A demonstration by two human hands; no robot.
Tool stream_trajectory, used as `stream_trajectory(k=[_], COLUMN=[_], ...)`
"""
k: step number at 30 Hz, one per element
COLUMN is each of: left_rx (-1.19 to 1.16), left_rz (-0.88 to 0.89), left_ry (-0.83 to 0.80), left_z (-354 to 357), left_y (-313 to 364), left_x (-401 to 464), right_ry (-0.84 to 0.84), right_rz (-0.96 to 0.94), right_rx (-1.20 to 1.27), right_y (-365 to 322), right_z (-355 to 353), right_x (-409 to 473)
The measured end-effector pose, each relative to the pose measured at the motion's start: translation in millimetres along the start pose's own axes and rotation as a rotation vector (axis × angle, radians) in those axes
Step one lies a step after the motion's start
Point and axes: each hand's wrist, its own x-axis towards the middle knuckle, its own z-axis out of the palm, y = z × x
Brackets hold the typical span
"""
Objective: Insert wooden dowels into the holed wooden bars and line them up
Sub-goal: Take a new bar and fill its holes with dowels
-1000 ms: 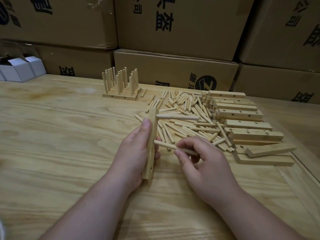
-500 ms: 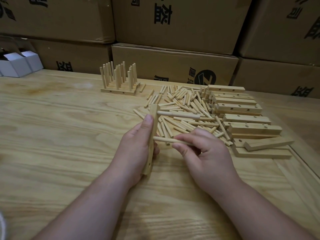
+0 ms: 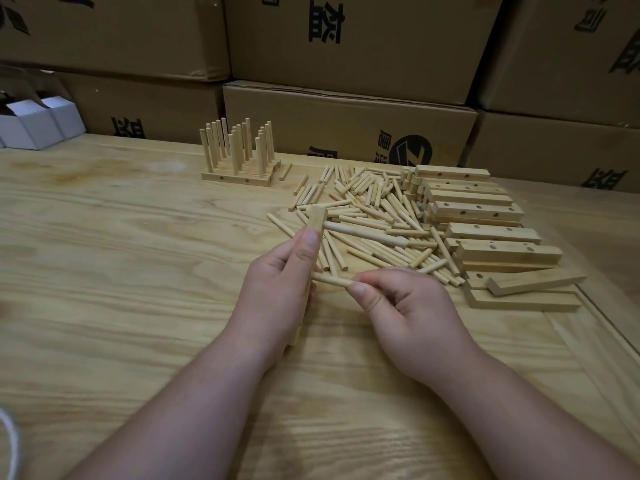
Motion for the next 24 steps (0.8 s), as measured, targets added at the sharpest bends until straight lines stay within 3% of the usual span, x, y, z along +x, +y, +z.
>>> stream_trajectory(k=[8,12,15,21,24], left_rx=[0.049,-0.074,-0.178,-0.212,-0.238], left_rz=[0.013,-0.133,-0.177,-0.172,-0.178], left_ry=[0.044,0.15,0.195,0.212,0.213], left_z=[-4.7,-8.9,-12.0,-10.6,-10.8], left_y=[-0.7,1.9,4.3,5.0,5.3], left_x=[3.6,10.7,13.6,13.4,14.0], right_ry=[-0.009,0.076,-0.021,-0.065,-0.078], right_rz=[0.014,0.095,0.256,0.256,0.284], right_rx=[-0.013,-0.27,-0.553,-0.571,-0.721], right_y=[-3.3,10.1,21.2,21.7,24.5], right_z=[-8.3,-23.0,-27.1,-23.7,-29.5], right_x=[3.2,9.7,11.0,9.1,8.5])
